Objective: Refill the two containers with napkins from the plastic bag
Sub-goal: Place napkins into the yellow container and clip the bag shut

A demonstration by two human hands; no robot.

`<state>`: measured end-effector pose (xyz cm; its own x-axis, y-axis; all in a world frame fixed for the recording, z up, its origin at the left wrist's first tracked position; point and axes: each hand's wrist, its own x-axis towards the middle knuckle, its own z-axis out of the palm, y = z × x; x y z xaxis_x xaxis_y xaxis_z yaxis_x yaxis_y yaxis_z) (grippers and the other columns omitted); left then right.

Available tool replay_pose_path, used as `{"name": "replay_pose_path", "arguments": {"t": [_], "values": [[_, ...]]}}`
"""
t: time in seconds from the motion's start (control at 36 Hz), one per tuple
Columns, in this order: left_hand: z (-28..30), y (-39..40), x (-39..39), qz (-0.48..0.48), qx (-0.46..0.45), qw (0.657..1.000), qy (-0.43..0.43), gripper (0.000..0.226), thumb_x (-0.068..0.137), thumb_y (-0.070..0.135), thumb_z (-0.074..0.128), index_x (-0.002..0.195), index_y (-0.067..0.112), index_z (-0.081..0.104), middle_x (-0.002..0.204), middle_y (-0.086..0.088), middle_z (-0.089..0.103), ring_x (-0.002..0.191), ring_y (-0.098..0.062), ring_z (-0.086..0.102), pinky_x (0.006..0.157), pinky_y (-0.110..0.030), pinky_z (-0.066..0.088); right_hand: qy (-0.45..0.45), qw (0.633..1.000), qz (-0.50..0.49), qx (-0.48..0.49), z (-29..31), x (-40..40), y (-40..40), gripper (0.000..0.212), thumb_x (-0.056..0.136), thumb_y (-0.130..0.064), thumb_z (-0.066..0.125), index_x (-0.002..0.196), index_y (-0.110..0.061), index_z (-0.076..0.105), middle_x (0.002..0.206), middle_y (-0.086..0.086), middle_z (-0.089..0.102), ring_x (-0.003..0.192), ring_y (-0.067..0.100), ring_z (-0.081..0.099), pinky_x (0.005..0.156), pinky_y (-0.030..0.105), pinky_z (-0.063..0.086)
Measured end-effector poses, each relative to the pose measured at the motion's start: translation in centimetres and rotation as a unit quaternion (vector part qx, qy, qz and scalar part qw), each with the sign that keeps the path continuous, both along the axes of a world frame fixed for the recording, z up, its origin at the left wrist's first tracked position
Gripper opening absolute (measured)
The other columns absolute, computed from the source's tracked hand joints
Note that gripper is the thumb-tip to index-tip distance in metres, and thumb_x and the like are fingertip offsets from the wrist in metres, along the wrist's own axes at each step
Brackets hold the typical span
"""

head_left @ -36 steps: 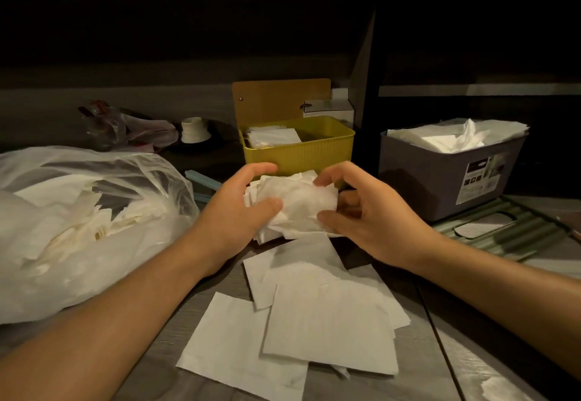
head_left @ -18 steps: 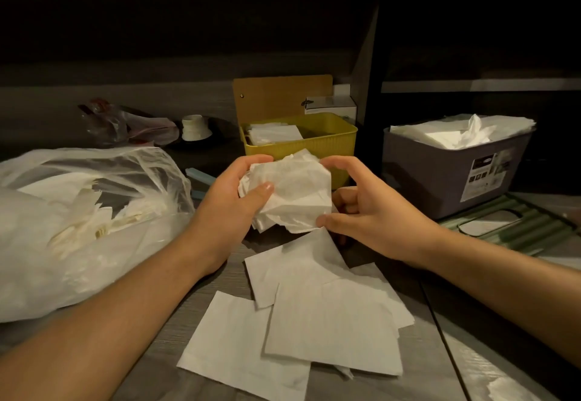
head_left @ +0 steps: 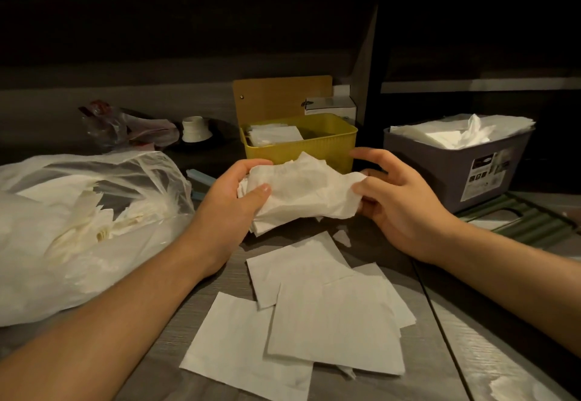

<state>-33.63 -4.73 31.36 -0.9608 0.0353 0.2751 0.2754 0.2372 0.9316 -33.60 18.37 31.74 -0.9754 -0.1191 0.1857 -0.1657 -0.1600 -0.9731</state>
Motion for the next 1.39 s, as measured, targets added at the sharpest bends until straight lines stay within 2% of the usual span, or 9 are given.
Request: {"name": "replay_pose_path", "arguments": {"t": [0.11, 0.25, 0.47, 0.61, 0.72, 0.83, 0.92, 1.11, 1.39], "values": [[0.0, -0.1, 0.2, -0.026, -0.043, 0.999, 0.007, 0.037, 0.099, 0.014, 0.059, 0.128, 0.037, 0.055, 0.123, 0.014, 0.058, 0.111, -0.008, 0.059, 0.082, -0.023, 0.057, 0.024, 0.996, -0.082, -0.013, 0.5, 0.0, 0.1, 0.044, 0.095, 0.008, 0.051, 0.124, -0.024, 0.061, 0.108, 0.004, 0.068, 0.1, 0.02, 0.07, 0.084, 0.038, 0.06], [-0.3, -0.1, 0.2, -0.04, -0.087, 0.995, 0.008, 0.048, 0.093, 0.013, 0.068, 0.131, 0.038, 0.054, 0.122, 0.011, 0.062, 0.108, -0.012, 0.063, 0.087, -0.033, 0.06, 0.099, 0.984, -0.146, -0.031, 3.0, 0.8, 0.1, 0.044, 0.093, 0.011, 0.049, 0.123, -0.018, 0.063, 0.096, -0.005, 0.061, 0.076, -0.006, 0.063, 0.07, 0.015, 0.053], [0.0, 0.1, 0.1, -0.072, -0.091, 0.993, 0.028, 0.034, 0.093, 0.02, 0.069, 0.122, 0.03, 0.055, 0.105, 0.026, 0.061, 0.094, 0.013, 0.06, 0.083, -0.004, 0.049, 0.076, 0.986, 0.09, -0.114, 5.3, 3.6, -2.9, 0.05, 0.087, 0.014, 0.048, 0.112, -0.026, 0.066, 0.089, -0.007, 0.071, 0.08, 0.017, 0.068, 0.078, 0.045, 0.06], [-0.6, 0.7, -0.4, -0.057, -0.022, 0.998, -0.006, 0.029, 0.095, 0.015, 0.067, 0.118, 0.028, 0.057, 0.087, 0.021, 0.062, 0.117, -0.012, 0.061, 0.066, 0.001, 0.042, -0.016, 0.978, 0.108, -0.177, 4.6, 3.2, -3.7, 0.045, 0.09, 0.01, 0.05, 0.119, -0.02, 0.066, 0.115, 0.015, 0.071, 0.099, 0.033, 0.068, 0.072, 0.035, 0.058], [-0.4, 0.4, 0.0, -0.081, -0.054, 0.995, 0.021, 0.04, 0.091, 0.017, 0.072, 0.106, 0.049, 0.052, 0.105, 0.031, 0.061, 0.102, 0.008, 0.058, 0.079, -0.004, 0.046, -0.016, 0.966, 0.137, -0.219, 5.1, 3.3, -3.9, 0.044, 0.089, 0.01, 0.05, 0.119, -0.019, 0.064, 0.113, 0.018, 0.072, 0.097, 0.031, 0.071, 0.075, 0.035, 0.06], [-0.4, 0.7, -0.4, -0.104, 0.037, 0.994, 0.0, 0.03, 0.081, 0.018, 0.081, 0.105, 0.027, 0.064, 0.094, 0.012, 0.073, 0.089, 0.002, 0.069, 0.076, -0.016, 0.054, -0.082, 0.981, 0.081, -0.157, 3.2, 2.7, -4.5, 0.042, 0.09, 0.011, 0.054, 0.118, -0.018, 0.066, 0.113, 0.016, 0.072, 0.096, 0.028, 0.074, 0.073, 0.037, 0.062], [-0.3, 0.5, -0.4, -0.064, -0.075, 0.995, 0.026, 0.027, 0.091, 0.022, 0.072, 0.115, 0.032, 0.065, 0.107, 0.015, 0.07, 0.099, -0.002, 0.065, 0.084, -0.026, 0.055, -0.113, 0.986, 0.02, -0.12, 1.9, 2.0, -4.5, 0.037, 0.094, 0.009, 0.055, 0.117, -0.018, 0.065, 0.114, 0.013, 0.069, 0.091, 0.027, 0.075, 0.07, 0.042, 0.063], [-0.1, 0.5, 0.2, -0.084, -0.086, 0.993, 0.02, 0.046, 0.102, 0.004, 0.049, 0.126, 0.042, 0.059, 0.118, 0.029, 0.066, 0.104, 0.017, 0.059, 0.077, -0.004, 0.049, -0.134, 0.981, -0.039, -0.131, 1.1, 1.2, -4.2, 0.036, 0.096, 0.009, 0.053, 0.117, -0.018, 0.063, 0.122, 0.013, 0.065, 0.103, 0.033, 0.07, 0.073, 0.044, 0.063], [0.7, 1.1, 0.6, -0.095, 0.023, 0.994, -0.043, 0.034, 0.089, 0.056, 0.047, 0.106, 0.034, 0.066, 0.098, 0.016, 0.075, 0.088, 0.006, 0.068, 0.076, -0.016, 0.054, -0.121, 0.988, -0.059, -0.076, 0.4, 0.7, -4.4, 0.038, 0.092, 0.008, 0.06, 0.112, -0.024, 0.06, 0.121, 0.013, 0.062, 0.106, 0.036, 0.068, 0.082, 0.054, 0.06]]}}
